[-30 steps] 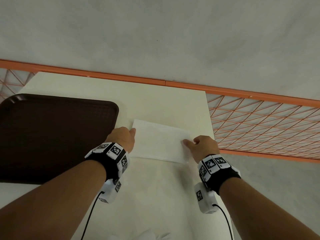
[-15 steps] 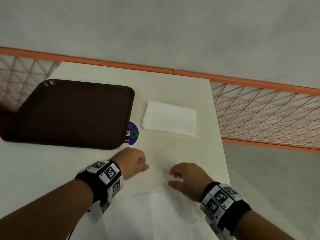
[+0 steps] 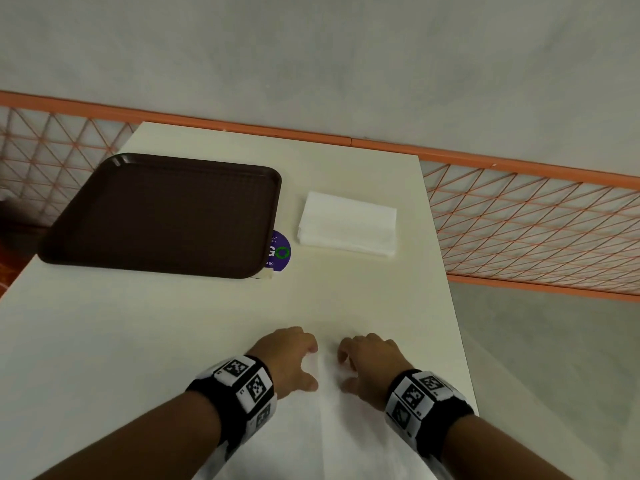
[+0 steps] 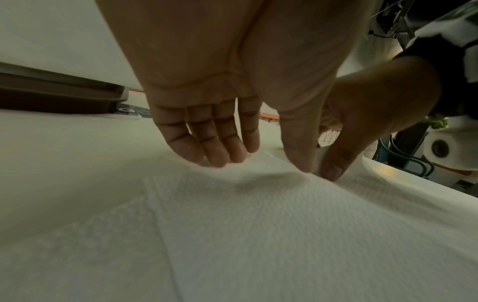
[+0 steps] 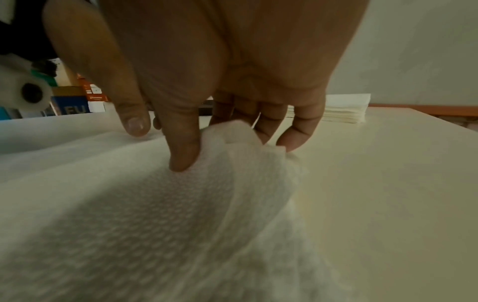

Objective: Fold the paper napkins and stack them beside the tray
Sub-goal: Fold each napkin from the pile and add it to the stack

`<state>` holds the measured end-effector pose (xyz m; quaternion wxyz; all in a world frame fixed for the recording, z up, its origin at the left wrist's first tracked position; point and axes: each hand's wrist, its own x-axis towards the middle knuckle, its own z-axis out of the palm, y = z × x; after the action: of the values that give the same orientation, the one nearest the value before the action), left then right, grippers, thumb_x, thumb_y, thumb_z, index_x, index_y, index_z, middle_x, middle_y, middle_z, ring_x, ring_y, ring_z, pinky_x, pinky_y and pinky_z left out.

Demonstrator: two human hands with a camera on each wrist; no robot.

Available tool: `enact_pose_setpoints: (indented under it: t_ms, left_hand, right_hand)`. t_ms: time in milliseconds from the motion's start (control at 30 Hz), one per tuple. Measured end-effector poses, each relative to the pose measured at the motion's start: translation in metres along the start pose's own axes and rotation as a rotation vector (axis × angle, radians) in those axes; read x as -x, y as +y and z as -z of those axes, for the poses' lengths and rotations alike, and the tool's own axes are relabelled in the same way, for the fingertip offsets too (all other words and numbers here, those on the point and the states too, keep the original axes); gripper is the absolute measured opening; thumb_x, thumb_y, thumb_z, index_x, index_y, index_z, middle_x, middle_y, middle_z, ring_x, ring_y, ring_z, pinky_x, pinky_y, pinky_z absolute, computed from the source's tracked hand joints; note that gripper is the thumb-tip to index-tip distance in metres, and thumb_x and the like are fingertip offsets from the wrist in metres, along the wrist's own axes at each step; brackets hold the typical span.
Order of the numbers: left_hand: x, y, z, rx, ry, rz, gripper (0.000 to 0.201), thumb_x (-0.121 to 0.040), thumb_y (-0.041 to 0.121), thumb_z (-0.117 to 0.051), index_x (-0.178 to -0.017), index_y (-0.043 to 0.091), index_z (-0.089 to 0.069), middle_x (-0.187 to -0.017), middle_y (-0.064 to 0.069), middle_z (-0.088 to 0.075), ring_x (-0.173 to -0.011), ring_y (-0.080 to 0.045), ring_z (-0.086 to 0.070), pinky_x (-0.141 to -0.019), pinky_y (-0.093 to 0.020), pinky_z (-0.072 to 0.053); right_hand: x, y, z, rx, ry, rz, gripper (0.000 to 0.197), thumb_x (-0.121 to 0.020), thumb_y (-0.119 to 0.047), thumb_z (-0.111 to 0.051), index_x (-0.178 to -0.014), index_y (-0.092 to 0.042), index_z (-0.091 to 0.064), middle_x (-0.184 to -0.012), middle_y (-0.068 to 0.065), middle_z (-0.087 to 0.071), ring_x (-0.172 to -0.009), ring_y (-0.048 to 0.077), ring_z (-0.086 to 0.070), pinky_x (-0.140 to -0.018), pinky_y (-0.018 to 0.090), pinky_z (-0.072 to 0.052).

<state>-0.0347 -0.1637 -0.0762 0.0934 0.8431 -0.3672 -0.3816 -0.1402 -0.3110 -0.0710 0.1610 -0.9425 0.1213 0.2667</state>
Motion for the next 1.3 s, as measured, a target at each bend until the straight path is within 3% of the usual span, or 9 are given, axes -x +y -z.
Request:
enact_pose_setpoints:
  t_ms: [200,467,600,733,933,1033,1133,1200,1300]
  left_hand:
    - [-0.002,0.005,-0.004,-0.007,0.05,-0.025,0.055,-0.08,0.043,-0.072,-0.128,0.026,-0.052,-0.128,0.008,-0.045,-0.119,-0.015,-0.047,-0.102,-0.032,-0.041]
    - [0.0,-0.004,0.009,0.256,0.089,0.0,0.029,-0.078,0.032,-0.076,-0.102,0.023,-0.063,-0.102,0.006,-0.06,-0.099,-0.014,-0.06,-0.086,-0.025,-0.049]
    - [0.002,-0.012,0.023,0.313,0.074,-0.038,0.02,-0.079,0.031,-0.076,-0.094,0.023,-0.067,-0.095,0.008,-0.063,-0.094,-0.011,-0.061,-0.087,-0.026,-0.05]
    - [0.003,-0.01,0.034,0.562,0.063,-0.078,0.01,-0.083,0.02,-0.074,-0.087,0.015,-0.067,-0.081,0.003,-0.07,-0.074,-0.01,-0.066,-0.073,-0.023,-0.054]
    - [0.003,-0.02,0.05,1.047,0.11,-0.084,0.019,-0.083,0.014,-0.072,-0.098,0.004,-0.066,-0.098,-0.014,-0.073,-0.09,-0.032,-0.069,-0.088,-0.044,-0.053]
    - [0.003,-0.026,0.053,1.284,0.181,-0.057,0.037,-0.078,0.014,-0.071,-0.108,-0.004,-0.061,-0.106,-0.022,-0.069,-0.096,-0.035,-0.065,-0.091,-0.046,-0.051]
    - [0.002,-0.029,0.054,1.41,0.222,-0.035,0.028,-0.081,0.013,-0.066,-0.106,0.0,-0.063,-0.102,-0.019,-0.071,-0.088,-0.029,-0.068,-0.081,-0.039,-0.056]
    - [0.001,-0.029,0.052,1.44,0.266,-0.007,0.017,-0.087,0.006,-0.061,-0.104,0.004,-0.062,-0.098,-0.016,-0.072,-0.083,-0.025,-0.07,-0.074,-0.036,-0.058]
    - [-0.003,-0.03,0.048,1.428,0.322,0.053,0.026,-0.089,0.001,-0.06,-0.112,0.013,-0.06,-0.11,-0.015,-0.068,-0.093,-0.028,-0.068,-0.081,-0.041,-0.056]
  right_hand:
    - [-0.001,-0.005,0.003,-0.058,-0.008,-0.044,0.018,-0.085,-0.024,-0.063,-0.102,-0.025,-0.058,-0.096,-0.008,-0.051,-0.1,0.019,-0.054,-0.087,0.03,-0.039]
    - [0.007,0.004,0.019,-0.527,0.133,-0.072,0.038,-0.07,-0.014,-0.079,-0.096,-0.027,-0.055,-0.09,-0.011,-0.055,-0.073,0.006,-0.053,-0.061,0.011,-0.042]
    - [0.008,0.016,0.028,-0.665,0.146,-0.137,0.04,-0.068,-0.016,-0.082,-0.098,-0.026,-0.058,-0.098,-0.002,-0.063,-0.079,0.011,-0.059,-0.065,0.018,-0.05]
    - [0.007,0.028,0.027,-0.852,0.119,-0.171,0.034,-0.072,-0.027,-0.083,-0.099,-0.025,-0.063,-0.097,-0.004,-0.07,-0.088,0.014,-0.067,-0.079,0.031,-0.057]
    - [0.019,0.049,0.024,-1.273,0.045,-0.217,0.05,-0.067,-0.028,-0.085,-0.111,-0.013,-0.068,-0.101,0.008,-0.075,-0.094,0.03,-0.071,-0.09,0.05,-0.055]
    - [0.024,0.055,0.03,-1.395,0.01,-0.217,0.048,-0.07,-0.023,-0.083,-0.114,-0.011,-0.068,-0.108,0.01,-0.073,-0.102,0.032,-0.068,-0.094,0.052,-0.052]
    - [0.025,0.056,0.037,-1.521,0.025,-0.207,0.036,-0.081,-0.021,-0.074,-0.114,-0.01,-0.068,-0.112,0.013,-0.071,-0.107,0.033,-0.066,-0.094,0.053,-0.052]
    - [0.022,0.052,0.041,-1.605,0.066,-0.224,0.032,-0.085,-0.022,-0.067,-0.114,-0.008,-0.068,-0.11,0.013,-0.072,-0.099,0.031,-0.068,-0.088,0.051,-0.054]
    - [0.013,0.042,0.042,-1.619,0.118,-0.351,0.038,-0.09,-0.039,-0.063,-0.113,-0.009,-0.068,-0.103,0.012,-0.073,-0.089,0.029,-0.069,-0.08,0.047,-0.057]
